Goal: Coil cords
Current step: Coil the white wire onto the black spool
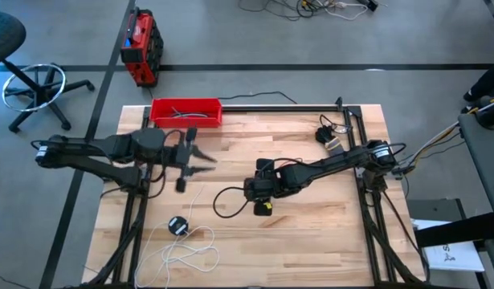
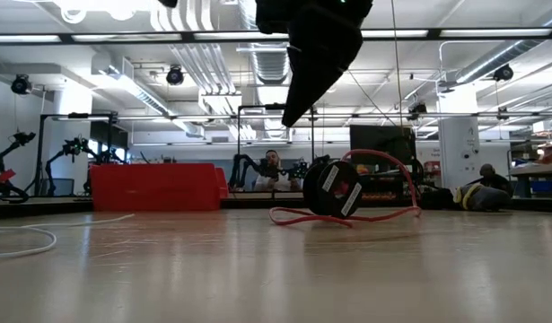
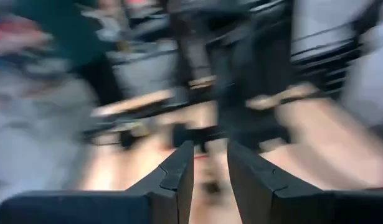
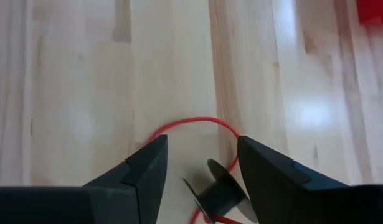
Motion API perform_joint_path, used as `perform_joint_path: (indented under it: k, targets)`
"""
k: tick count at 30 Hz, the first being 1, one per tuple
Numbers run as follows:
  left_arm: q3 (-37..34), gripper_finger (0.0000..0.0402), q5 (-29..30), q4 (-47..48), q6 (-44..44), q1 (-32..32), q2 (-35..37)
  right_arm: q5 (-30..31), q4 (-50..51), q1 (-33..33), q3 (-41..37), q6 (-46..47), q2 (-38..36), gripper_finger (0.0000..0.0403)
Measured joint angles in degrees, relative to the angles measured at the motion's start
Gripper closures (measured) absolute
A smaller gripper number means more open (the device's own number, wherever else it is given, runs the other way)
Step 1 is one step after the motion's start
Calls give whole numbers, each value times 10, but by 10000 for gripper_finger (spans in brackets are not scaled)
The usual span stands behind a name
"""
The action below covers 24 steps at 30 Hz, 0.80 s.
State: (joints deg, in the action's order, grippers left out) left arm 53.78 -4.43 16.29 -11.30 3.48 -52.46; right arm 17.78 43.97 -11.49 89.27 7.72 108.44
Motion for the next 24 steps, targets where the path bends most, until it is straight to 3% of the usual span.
perform_joint_path:
  k: [3,8,16,24]
  targets:
    - [14,297,-42,44,76,29,-3,-2,-19,0,1,-14,0,215]
    - [-13,277,-42,93,217,90,-3,-2,-57,0,1,-82,0,216]
    - [-132,243,-41,119,532,164,-4,-2,-123,0,1,-162,0,217]
    - [-234,217,-126,136,738,171,-4,2,-131,7,1,-209,0,217]
